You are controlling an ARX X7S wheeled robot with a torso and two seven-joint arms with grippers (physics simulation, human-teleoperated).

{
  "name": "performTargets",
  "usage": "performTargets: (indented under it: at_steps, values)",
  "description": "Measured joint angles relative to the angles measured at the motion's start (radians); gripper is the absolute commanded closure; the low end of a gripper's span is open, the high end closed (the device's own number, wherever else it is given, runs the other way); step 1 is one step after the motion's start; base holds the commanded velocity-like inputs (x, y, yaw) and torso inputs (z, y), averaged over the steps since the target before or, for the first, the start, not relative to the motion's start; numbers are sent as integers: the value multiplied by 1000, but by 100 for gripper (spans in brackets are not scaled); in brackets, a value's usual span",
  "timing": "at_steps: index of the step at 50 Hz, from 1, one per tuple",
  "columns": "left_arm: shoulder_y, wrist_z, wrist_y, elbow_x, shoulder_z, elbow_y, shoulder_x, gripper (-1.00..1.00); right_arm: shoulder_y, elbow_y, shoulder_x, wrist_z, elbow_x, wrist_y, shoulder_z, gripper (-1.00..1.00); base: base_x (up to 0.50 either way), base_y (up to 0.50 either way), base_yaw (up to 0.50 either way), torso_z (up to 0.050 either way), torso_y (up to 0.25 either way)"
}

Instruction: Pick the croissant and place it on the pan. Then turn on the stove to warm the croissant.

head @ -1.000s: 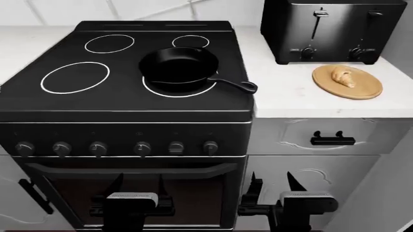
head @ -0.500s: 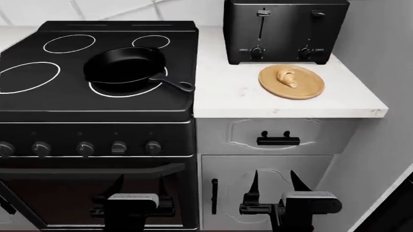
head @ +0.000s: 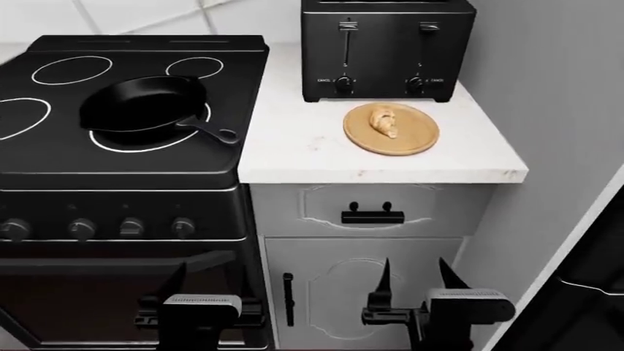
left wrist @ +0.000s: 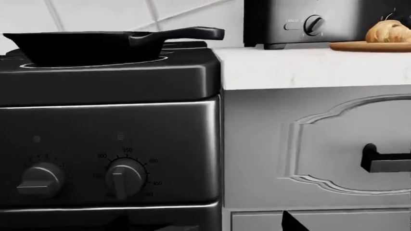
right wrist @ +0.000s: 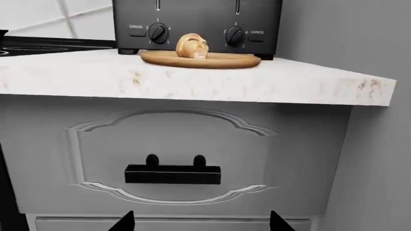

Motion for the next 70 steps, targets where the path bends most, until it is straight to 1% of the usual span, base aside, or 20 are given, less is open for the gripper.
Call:
performTargets:
  at_steps: [17,20,24,27,31,39,42,45,48,51,55,59,64,70]
  values:
    - [4,-17,-16,-22,18,27,-19,-100,2,-17,15,16,11,6,-24,-100,0,0,0,50,0]
    - [6,-22,-45,-29,18,52,-23,-100,2,-32,19,19,12,12,-29,-100,0,0,0,50,0]
    - [1,-27,-139,-64,10,128,-34,-100,-2,-98,32,16,20,53,-35,-100,0,0,0,50,0]
    - [-11,-30,-228,-101,-1,204,-47,-100,-4,-183,49,14,29,122,-38,-100,0,0,0,50,0]
    - [-35,-34,-355,-153,-17,311,-72,-100,5,-327,77,9,48,261,-40,-100,0,0,0,50,0]
    - [-104,-43,-599,-254,-52,510,-132,-100,85,-646,114,-2,174,641,21,-100,0,0,0,6,0]
    - [-135,-46,-688,-296,-70,579,-156,-100,149,-744,143,49,304,789,62,-100,0,0,0,0,0]
    - [-170,-49,-782,-344,-91,644,-180,-100,232,-814,184,158,510,927,113,-100,0,0,0,0,0]
    - [-208,-49,-872,-392,-111,702,-205,-100,330,-850,228,316,759,1044,153,-100,0,0,0,0,0]
    - [-244,-45,-950,-438,-129,751,-232,-100,437,-859,283,506,1015,1116,152,-100,0,0,0,0,0]
    - [-288,-33,-1032,-490,-149,804,-269,-100,565,-859,351,732,1302,1162,121,-100,0,0,0,0,0]
    - [-327,-22,-1099,-537,-171,844,-300,-100,658,-859,401,898,1514,1179,93,-100,0,0,0,0,0]
    - [-364,-11,-1170,-596,-205,877,-327,-100,737,-862,447,1039,1692,1181,72,-100,0,0,0,0,0]
    - [-390,-8,-1233,-652,-242,894,-340,-100,800,-867,486,1144,1824,1172,57,-100,0,0,0,0,0]
